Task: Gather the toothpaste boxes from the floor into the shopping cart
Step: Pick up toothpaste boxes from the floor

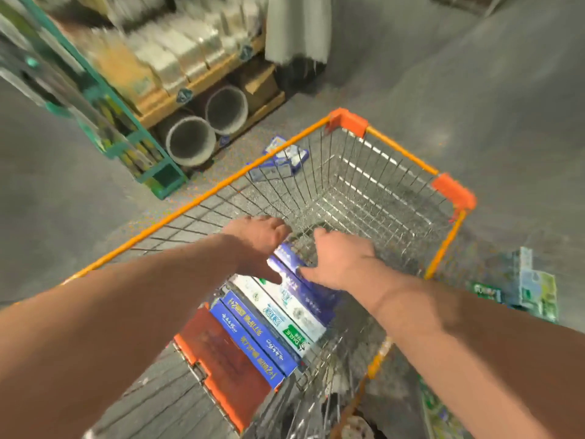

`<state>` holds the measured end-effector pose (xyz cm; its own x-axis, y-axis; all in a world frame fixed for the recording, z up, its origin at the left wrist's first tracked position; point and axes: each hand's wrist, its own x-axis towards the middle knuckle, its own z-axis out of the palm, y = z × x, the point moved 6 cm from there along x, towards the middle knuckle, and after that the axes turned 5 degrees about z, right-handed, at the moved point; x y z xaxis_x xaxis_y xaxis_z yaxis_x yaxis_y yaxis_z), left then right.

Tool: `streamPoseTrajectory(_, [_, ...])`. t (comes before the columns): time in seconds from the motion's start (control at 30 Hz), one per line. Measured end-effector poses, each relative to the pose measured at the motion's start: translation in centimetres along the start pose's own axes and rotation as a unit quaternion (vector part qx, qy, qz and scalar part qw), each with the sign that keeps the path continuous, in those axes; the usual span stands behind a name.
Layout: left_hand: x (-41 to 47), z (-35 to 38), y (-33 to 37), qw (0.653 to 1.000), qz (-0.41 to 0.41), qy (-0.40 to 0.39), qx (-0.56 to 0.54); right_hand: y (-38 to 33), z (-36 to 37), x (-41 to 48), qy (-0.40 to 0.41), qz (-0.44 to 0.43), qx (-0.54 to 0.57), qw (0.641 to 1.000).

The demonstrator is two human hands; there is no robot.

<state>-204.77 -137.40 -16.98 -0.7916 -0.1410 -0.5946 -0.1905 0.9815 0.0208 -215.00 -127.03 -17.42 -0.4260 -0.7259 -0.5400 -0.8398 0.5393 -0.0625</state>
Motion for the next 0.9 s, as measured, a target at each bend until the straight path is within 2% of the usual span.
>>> streamPoseTrajectory(0.13, [-7.0, -7.0, 1.8, 0.998, -0.034, 0.055, 0.008, 0.8, -6.5, -6.8, 0.071, -0.015, -0.010, 0.997])
streamPoseTrajectory(0.27, [-15.0, -12.2, 5.6, 0.992, -0.046, 0.110, 0.037, 1.6, -11.0, -15.8, 0.128, 0.006, -0.003, 0.992])
streamPoseTrajectory(0.5, [-27.2, -17.4, 15.8, 0.976, 0.004, 0.209, 0.069, 1.7, -13.0, -33.6, 0.205, 0.031, -0.004, 0.978])
streamPoseTrajectory(0.7, [-30.8, -20.0, 25.7, 0.961, 0.049, 0.253, 0.101, 5.9, -12.8, -45.2, 0.249, 0.078, 0.002, 0.965])
streamPoseTrajectory(0.9, [-29.8, -21.1, 36.6, 0.956, 0.096, 0.253, 0.109, 14.7, -11.0, -53.6, 0.247, 0.131, 0.025, 0.960])
